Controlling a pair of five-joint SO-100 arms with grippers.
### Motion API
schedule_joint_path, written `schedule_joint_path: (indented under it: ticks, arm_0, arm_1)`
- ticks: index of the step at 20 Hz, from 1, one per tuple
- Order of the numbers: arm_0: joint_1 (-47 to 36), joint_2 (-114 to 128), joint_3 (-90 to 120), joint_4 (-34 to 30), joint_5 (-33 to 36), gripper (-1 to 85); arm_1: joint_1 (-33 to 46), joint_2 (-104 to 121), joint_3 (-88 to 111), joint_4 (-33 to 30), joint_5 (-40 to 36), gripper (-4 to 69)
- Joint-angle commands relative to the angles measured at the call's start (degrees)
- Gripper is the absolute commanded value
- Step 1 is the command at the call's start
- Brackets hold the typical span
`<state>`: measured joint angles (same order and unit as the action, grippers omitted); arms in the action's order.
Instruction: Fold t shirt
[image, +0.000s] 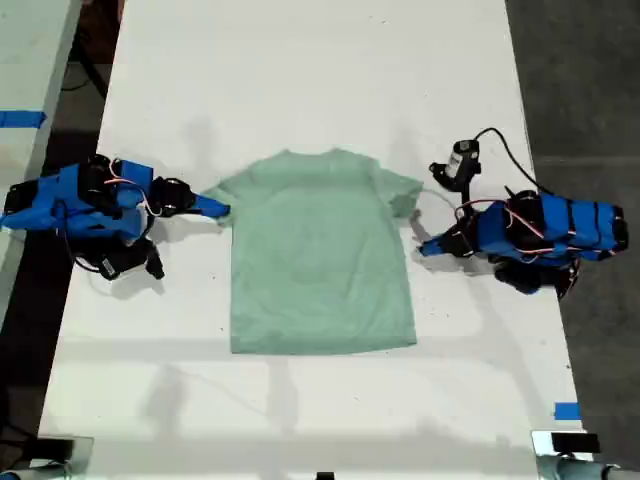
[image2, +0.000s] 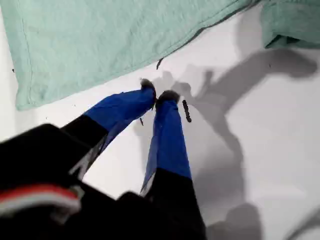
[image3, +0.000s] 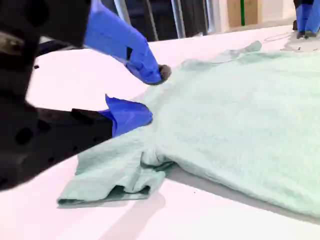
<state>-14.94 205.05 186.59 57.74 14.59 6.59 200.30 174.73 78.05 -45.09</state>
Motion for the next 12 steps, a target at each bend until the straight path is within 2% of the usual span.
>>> schedule_joint_path:
  ticks: [1, 3, 5, 7, 10, 12]
  arm_0:
    - [0.4, 0.4, 2.2, 0.1, 0.4, 9.2]
    - [0.4, 0.4, 2.2, 0.1, 0.4, 9.2]
    - [0.4, 0.4, 2.2, 0.1, 0.4, 9.2]
    - [0.4, 0.4, 2.2, 0.1, 0.4, 9.2]
    - [0.4, 0.4, 2.2, 0.1, 0.4, 9.2]
    - [0.4, 0.4, 2.2, 0.1, 0.4, 9.2]
  arm_1:
    - [2.9, 0.6, 2.9, -0.7, 15.5, 11.8]
    - [8.9, 0.6, 2.9, -0.7, 18.1, 8.7]
    - [10.5, 0.6, 2.9, -0.7, 19.7, 2.9]
    - [11.7, 0.6, 2.9, -0.6, 20.7, 1.8]
    - [8.5, 0.7, -0.2, 0.1, 21.1, 0.8]
    - [7.5, -2.3, -13.2, 3.7, 22.9, 0.8]
